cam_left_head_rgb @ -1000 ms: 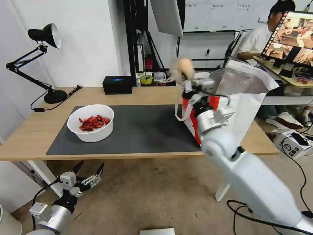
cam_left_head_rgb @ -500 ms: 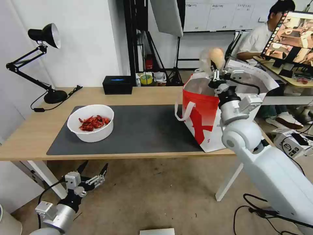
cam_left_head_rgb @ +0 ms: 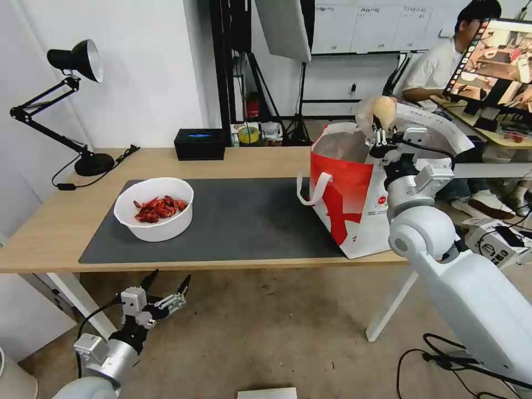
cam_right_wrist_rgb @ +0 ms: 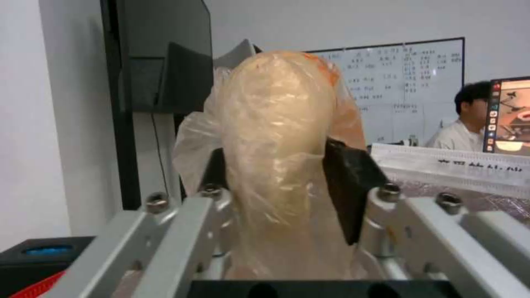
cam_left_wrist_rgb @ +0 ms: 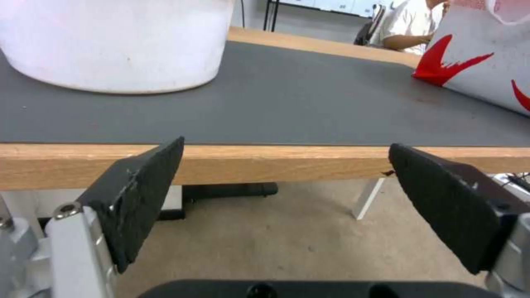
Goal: Pick up the trash from the table and place it into the takeout bag.
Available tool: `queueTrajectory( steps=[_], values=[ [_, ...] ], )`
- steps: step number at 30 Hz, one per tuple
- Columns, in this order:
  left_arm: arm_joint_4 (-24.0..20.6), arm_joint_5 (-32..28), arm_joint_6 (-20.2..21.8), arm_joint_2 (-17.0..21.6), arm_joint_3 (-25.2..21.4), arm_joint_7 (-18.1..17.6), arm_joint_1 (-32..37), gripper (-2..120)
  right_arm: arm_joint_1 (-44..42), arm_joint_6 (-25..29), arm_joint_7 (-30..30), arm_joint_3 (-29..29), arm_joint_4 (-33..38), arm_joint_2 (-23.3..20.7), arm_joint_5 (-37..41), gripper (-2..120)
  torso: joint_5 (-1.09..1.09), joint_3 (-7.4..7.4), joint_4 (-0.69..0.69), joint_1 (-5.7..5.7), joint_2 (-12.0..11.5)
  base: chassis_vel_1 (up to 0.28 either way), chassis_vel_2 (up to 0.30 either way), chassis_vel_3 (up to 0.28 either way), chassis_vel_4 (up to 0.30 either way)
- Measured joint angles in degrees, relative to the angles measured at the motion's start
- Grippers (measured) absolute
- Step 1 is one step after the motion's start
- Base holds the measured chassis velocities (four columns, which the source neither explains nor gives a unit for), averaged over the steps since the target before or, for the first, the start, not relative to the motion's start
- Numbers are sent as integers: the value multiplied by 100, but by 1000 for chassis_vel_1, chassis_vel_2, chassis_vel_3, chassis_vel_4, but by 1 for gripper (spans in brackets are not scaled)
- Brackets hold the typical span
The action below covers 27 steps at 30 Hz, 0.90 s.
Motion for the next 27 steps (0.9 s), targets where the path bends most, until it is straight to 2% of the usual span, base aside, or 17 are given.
queueTrajectory(
  steps=[7,12,15,18,27],
  values=[
    [12,-41,9,95,-6,-76,-58,100,68,-47,24,-66,-41,16,58,66,0,0,0,0,0,0,0,0,0],
    [-1,-43,11,95,-9,-86,-45,100,109,-51,27,-86,-57,17,68,78,0,0,0,0,0,0,0,0,0],
    [-21,-44,12,91,-13,-87,-31,100,139,-58,28,-98,-57,8,80,94,0,0,0,0,0,0,0,0,0],
    [-44,-44,14,90,-26,-89,-19,100,148,-70,29,-115,-44,-13,88,99,0,0,0,0,0,0,0,0,0],
    [-149,-44,15,34,-92,-137,74,100,28,-84,29,-97,55,-56,90,100,0,0,0,0,0,0,0,0,0]
  ],
)
